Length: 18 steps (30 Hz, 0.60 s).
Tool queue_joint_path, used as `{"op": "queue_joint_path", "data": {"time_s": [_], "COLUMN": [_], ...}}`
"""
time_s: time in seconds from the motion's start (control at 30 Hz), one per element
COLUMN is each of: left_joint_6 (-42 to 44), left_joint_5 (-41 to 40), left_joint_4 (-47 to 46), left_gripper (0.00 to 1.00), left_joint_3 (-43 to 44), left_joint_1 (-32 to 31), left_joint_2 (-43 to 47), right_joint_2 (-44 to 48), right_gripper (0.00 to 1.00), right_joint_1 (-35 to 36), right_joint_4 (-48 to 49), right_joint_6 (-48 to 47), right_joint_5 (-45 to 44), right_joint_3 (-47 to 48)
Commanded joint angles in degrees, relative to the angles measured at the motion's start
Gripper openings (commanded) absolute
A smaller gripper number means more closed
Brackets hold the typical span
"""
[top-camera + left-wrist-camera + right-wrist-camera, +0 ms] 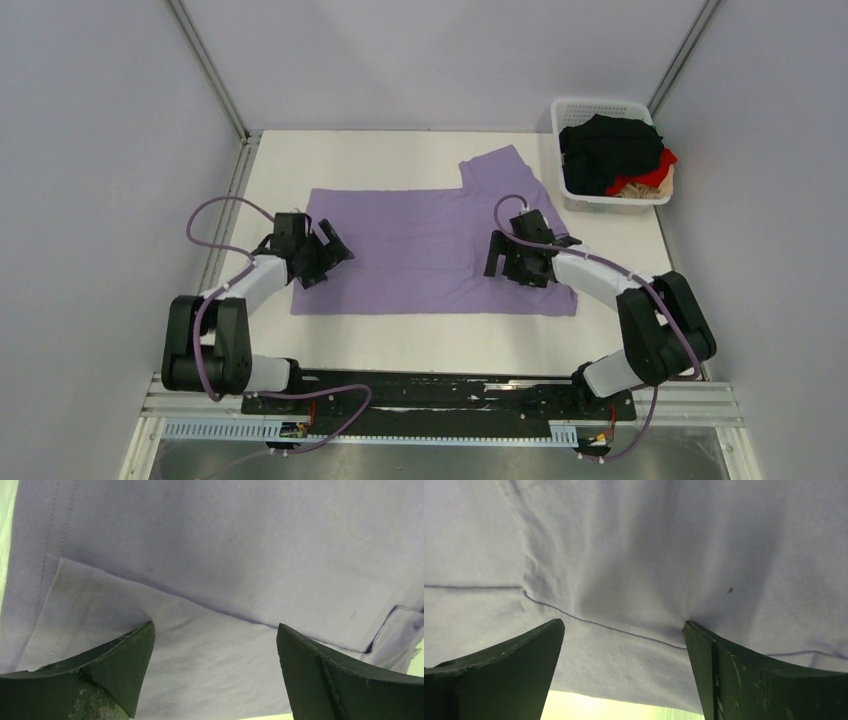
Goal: Fold and stack the t-shirts
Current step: Fold the flattened tshirt in 1/3 of the way
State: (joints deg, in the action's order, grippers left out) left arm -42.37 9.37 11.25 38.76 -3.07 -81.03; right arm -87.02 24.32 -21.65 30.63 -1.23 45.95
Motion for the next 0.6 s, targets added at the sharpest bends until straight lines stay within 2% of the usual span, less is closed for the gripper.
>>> {"op": "queue_joint_path", "data": {"time_s": [0.0,0.17,0.4,0.57], "left_joint_6": [-1.9,-3.7,-4.5,-5.2], "left_joint_5": [-1.7,-2.9,-1.2,-1.3], "left_joint_4": [14.0,14.8,13.2,16.3], "left_gripper": [1.00,1.00,1.00,1.00], "left_joint_3": [-7.5,-12.9,-11.9,-12.7], "left_joint_1": [-1.8,-3.1,-3.1,-3.2], "left_joint_2": [9.4,18.9,16.7,19.0], "right_joint_2": [2.0,6.8,9.1,8.2], "right_gripper": [1.00,1.00,1.00,1.00], "right_joint_1": [0.2,0.5,1.7,1.9], "right_joint_4": [-18.9,-20.0,-24.7,-26.9], "right_joint_6": [9.5,13.2,16.0,16.8], "right_joint_5": [3.7,8.6,8.9,3.2], "right_joint_3": [-7.6,-10.0,-10.9,-8.5]}}
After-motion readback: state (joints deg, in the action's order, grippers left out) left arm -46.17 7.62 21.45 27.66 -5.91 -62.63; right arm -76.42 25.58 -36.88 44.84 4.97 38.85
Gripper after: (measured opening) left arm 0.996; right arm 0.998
